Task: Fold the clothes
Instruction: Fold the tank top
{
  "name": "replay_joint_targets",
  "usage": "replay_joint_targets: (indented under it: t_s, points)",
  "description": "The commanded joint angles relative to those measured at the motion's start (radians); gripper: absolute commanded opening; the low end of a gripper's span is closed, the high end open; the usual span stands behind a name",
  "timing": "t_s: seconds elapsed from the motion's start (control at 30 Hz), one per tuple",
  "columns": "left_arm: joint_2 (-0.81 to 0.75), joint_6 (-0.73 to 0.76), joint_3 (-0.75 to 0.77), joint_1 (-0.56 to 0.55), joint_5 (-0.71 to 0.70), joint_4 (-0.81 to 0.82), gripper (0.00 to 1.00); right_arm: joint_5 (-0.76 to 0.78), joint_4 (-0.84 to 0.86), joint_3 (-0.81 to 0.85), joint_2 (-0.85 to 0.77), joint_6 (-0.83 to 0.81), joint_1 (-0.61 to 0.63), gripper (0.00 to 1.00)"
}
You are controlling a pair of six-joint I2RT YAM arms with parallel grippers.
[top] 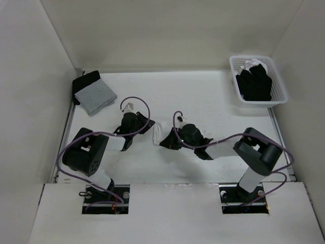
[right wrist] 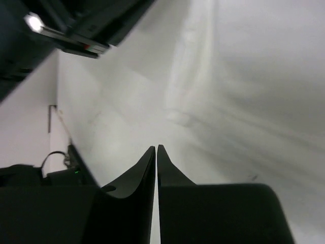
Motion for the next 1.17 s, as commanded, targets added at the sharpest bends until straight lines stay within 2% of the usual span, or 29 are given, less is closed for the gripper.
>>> replay_joint_targets:
  t_s: [0.0, 0.13, 0.2, 0.33, 0.43, 0.53, 0.67, 0.77, 1.03, 1.13]
  points:
    - [-0.173, -0.013, -0.074, 0.012, 0.009, 0.060, 0.18, 0.007, -0.014, -0.003, -0.160, -0.031, 0.012, 0.09]
    - [-0.369, -0.004, -0.178, 0.027, -0.018, 0.020, 0.24, 0.033, -0.117, -0.034, -0.359, -0.092, -0.005, 0.14]
    - [-0.462, 0.013, -0.210, 0.042, -0.034, -0.040, 0.27, 0.076, -0.186, -0.050, -0.481, -0.149, -0.051, 0.20]
    - [-0.658, 0.113, -0.232, 0.078, -0.071, -0.247, 0.32, 0.223, -0.327, -0.073, -0.702, -0.236, -0.170, 0.39]
    - [-0.781, 0.200, -0.215, 0.092, -0.114, -0.423, 0.36, 0.326, -0.356, -0.110, -0.824, -0.272, -0.264, 0.52]
    - [-0.890, 0.259, -0.201, 0.108, -0.157, -0.564, 0.42, 0.397, -0.349, -0.170, -0.904, -0.269, -0.362, 0.59]
    - [-0.976, 0.285, -0.200, 0.160, -0.174, -0.687, 0.47, 0.415, -0.298, -0.264, -0.903, -0.235, -0.491, 0.61]
    - [-0.988, 0.286, -0.209, 0.196, -0.158, -0.706, 0.48, 0.405, -0.249, -0.314, -0.845, -0.181, -0.552, 0.61]
    - [-0.906, 0.283, -0.197, 0.135, -0.147, -0.634, 0.46, 0.383, -0.157, -0.325, -0.753, -0.184, -0.546, 0.60]
    - [-0.861, 0.291, -0.181, 0.110, -0.155, -0.632, 0.49, 0.374, -0.157, -0.327, -0.748, -0.181, -0.546, 0.60]
